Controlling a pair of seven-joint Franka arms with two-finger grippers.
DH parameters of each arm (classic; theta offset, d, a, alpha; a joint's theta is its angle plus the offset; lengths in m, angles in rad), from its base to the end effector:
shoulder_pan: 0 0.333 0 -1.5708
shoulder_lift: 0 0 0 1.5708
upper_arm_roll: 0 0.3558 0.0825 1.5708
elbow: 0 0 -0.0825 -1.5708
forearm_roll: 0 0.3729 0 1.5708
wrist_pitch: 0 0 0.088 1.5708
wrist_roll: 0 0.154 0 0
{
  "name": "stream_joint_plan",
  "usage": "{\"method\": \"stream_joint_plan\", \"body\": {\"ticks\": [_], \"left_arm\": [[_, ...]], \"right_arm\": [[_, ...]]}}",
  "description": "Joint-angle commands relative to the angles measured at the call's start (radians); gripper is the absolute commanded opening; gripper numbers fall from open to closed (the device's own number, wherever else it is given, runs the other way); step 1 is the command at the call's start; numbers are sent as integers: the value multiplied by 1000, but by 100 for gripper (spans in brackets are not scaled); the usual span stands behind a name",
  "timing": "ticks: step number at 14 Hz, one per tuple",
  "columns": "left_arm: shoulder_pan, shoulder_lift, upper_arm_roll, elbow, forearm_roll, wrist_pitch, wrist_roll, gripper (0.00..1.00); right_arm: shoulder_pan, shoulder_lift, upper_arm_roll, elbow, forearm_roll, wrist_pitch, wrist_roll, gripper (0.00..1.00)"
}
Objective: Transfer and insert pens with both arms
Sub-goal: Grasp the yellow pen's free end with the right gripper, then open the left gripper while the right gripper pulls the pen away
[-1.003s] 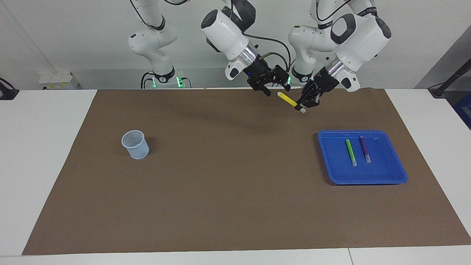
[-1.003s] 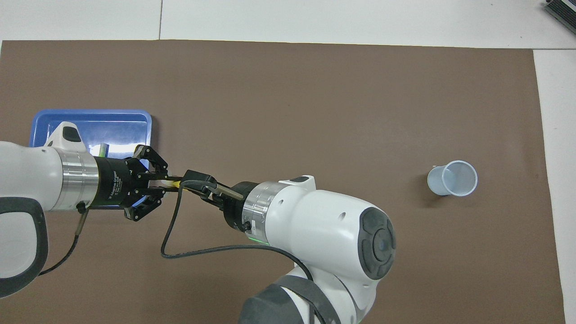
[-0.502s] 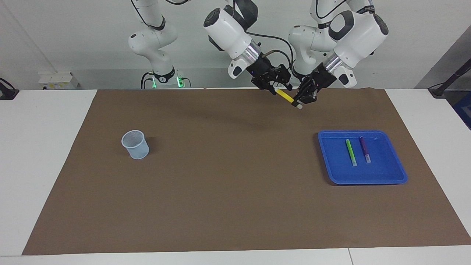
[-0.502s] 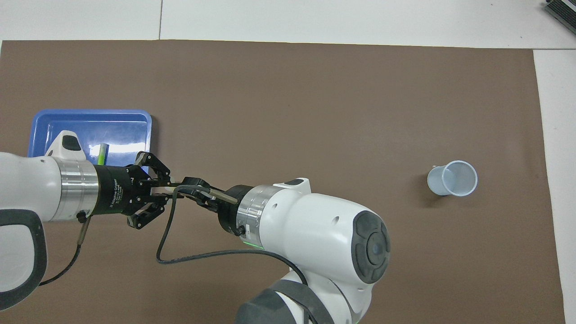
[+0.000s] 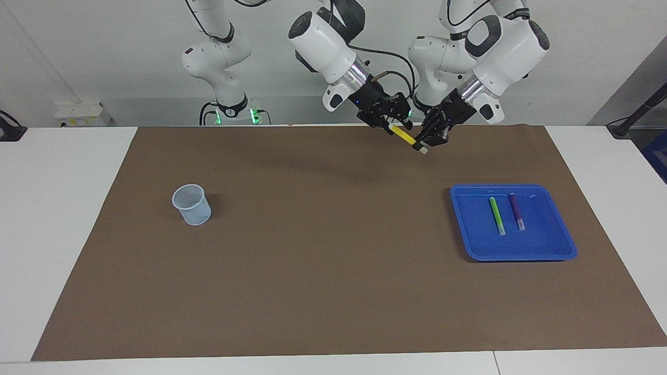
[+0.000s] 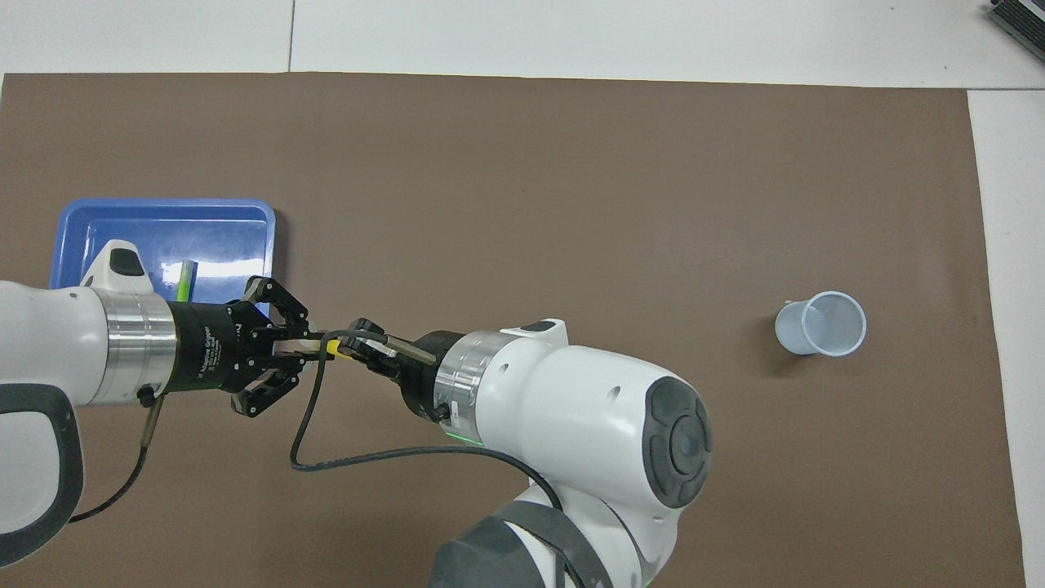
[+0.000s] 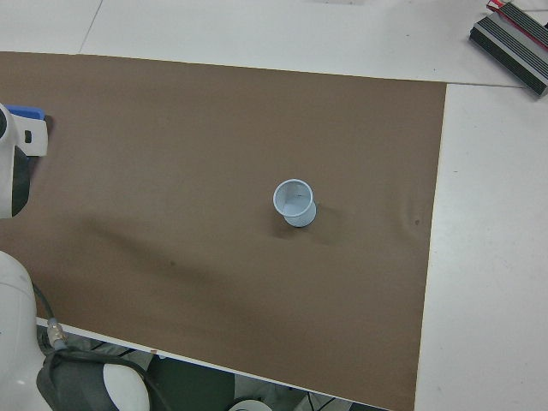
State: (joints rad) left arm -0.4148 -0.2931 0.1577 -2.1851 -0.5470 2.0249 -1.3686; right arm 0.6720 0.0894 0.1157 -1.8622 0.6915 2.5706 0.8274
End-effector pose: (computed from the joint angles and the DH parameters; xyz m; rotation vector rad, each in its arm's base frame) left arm 0.4416 -0.1637 0.5314 2.0866 1.6222 -0.4315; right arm 0.4579 0.4648 0.5460 -2.2620 0.5975 -0.0137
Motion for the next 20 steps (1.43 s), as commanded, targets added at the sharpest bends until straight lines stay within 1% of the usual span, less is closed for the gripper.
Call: {"method": "stream_joint_plan", "body": {"ticks": [1,4,5,7,10,11,12,13,14,15,17,19,20], "left_arm": [[-19,-49,10,-47,-17,20,-14,0],[-19,-49,10,-47,-22,20,-14,0],[-19,-49,10,-47,-22,20,-14,0],[-19,-49,10,-47,-24,20,-14,0],[-21,-49,10,-47,-21,17,5,0],[-36,-47,8,-45,-21,18,28,46],[-38,-47,5,-45,-21,20,28,84],[-38,-47,5,-45,-21,18,22,87],[-35,-49,5,-45,-21,18,23,87],[-36,-49,5,-44,-21,18,26,86],[-35,-54,6,-45,-19,17,34,85],[-25,-54,8,-45,-17,6,72,79],[-24,-55,10,-45,-14,3,124,79]], "right_arm": [[-14,10,7,11,37,10,-37,27],[-14,10,7,11,43,10,-37,4],[-14,10,7,11,66,10,-39,0],[-25,10,5,11,95,10,-62,0],[-32,10,5,11,95,8,-68,0],[-32,10,7,11,95,7,-68,0],[-32,10,5,11,95,7,-68,0],[-32,10,5,11,94,3,-71,0],[-37,7,4,11,82,-16,-111,0],[-57,0,2,8,80,-65,-188,0],[-133,-22,-2,8,59,-243,-351,0],[-205,-43,-2,8,-56,-392,-463,0],[-228,-51,-2,9,-116,-452,-514,0]]}}
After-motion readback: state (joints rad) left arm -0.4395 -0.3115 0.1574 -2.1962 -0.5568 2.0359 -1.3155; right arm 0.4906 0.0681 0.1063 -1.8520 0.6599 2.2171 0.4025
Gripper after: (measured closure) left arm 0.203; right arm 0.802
